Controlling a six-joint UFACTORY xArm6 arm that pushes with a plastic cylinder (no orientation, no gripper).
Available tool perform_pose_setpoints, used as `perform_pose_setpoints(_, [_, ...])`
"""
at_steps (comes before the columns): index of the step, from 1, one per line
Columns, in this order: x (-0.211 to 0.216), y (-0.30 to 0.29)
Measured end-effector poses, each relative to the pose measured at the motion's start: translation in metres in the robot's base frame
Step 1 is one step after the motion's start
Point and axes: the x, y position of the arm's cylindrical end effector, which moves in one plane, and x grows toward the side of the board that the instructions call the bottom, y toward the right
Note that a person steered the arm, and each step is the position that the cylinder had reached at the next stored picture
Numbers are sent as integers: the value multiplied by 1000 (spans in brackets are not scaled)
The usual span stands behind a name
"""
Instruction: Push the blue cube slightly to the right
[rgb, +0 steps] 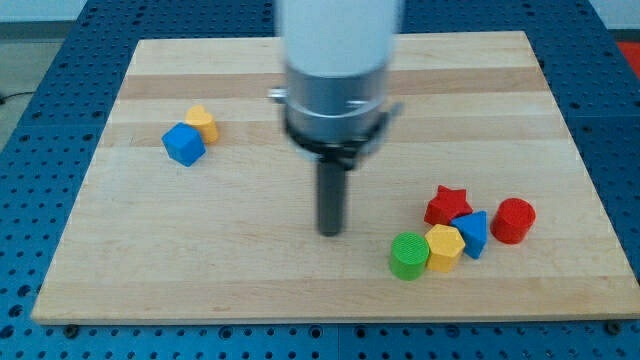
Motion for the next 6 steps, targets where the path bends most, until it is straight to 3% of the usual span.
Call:
perform_pose_setpoints(2, [-43,-193])
perform_pose_setpoints(3, [-97,-203])
perform_pose_setpoints(4, [-121,-159])
perform_pose_setpoints(6, [-90,5])
